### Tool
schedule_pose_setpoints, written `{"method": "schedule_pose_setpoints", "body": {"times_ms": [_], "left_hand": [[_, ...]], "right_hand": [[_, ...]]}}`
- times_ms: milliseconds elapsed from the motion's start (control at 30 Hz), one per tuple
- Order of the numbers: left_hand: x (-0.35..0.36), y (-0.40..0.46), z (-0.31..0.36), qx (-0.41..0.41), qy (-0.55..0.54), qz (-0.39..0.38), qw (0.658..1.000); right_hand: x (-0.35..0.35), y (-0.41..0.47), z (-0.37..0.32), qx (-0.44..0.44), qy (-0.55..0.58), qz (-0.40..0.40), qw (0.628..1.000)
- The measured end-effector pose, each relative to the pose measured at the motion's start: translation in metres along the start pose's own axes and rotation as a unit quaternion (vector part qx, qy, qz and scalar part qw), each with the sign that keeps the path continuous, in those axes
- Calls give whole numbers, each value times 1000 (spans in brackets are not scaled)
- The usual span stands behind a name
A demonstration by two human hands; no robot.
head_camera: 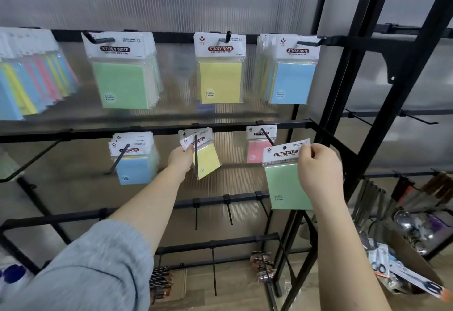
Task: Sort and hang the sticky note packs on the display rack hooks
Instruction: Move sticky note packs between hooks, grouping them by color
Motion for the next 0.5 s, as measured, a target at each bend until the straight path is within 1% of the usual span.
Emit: {"method": "schedule_pose_setpoints", "body": {"times_ms": [67, 300, 500], "left_hand": [[2, -2, 0, -2, -11, -9, 1000], [-1, -9, -8, 33, -13, 12, 999], [-10, -24, -4, 73, 49, 58, 994]], "right_hand": [[-2, 0, -1, 0, 4, 6, 1000], [3, -1, -1, -3, 14, 8, 1000], [2, -4, -8, -19, 23, 13, 999]]}}
Point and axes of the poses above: each hand's wrist, its own y-axis towards the middle knuckle, its own x-axis out of the palm, z = x × y, the point moved 3 cm from there along y, towards the middle knuckle, and after that the axes turned 5 degrees about -x, right-handed, at the moved point
